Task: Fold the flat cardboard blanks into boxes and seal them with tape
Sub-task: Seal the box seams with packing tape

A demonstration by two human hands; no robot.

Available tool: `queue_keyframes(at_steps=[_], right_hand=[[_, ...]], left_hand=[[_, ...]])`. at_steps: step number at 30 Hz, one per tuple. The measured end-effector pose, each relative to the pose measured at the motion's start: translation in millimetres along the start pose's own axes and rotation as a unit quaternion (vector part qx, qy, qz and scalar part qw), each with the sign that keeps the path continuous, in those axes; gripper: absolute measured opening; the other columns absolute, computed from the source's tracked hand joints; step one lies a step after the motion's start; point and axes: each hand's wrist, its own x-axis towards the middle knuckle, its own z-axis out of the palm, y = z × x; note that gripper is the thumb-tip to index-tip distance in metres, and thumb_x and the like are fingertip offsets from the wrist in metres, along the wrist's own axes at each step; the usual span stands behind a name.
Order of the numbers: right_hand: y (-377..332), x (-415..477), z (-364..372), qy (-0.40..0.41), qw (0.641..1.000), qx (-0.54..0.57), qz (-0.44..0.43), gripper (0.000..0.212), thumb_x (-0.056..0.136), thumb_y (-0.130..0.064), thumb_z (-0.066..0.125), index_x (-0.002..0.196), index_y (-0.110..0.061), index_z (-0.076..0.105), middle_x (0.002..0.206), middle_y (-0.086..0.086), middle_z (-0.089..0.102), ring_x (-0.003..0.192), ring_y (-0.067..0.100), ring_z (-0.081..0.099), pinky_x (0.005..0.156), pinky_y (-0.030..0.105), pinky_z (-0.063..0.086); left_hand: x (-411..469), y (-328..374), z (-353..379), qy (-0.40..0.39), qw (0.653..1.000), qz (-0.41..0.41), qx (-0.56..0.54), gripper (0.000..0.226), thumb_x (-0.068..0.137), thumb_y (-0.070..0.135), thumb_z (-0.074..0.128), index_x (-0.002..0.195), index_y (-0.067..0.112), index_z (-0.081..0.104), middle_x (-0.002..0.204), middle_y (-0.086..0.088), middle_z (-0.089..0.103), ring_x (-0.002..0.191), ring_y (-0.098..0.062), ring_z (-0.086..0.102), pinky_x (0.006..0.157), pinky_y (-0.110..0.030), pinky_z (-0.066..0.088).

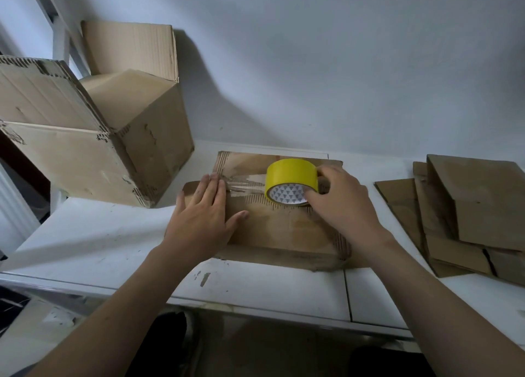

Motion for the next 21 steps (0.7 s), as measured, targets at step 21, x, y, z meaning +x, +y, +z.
queue_keyframes(at_steps=[21], right_hand=[[-21, 7, -12, -0.006, 1.000, -0.003, -0.007, 0.071, 0.074, -0.014, 0.059, 0.135, -0.049, 0.053, 0.129, -0.011, 0.061, 0.116, 0.025, 0.056, 0.092, 0.047, 0.051]], left_hand=[[2, 10, 12, -0.002, 0.999, 0.038, 0.030, 0.105, 0.079, 0.068, -0.023, 0.161, 0.007, 0.003, 0.169, -0.011, 0.000, 0.156, -0.021, -0.002, 0.127, -0.039, 0.000]])
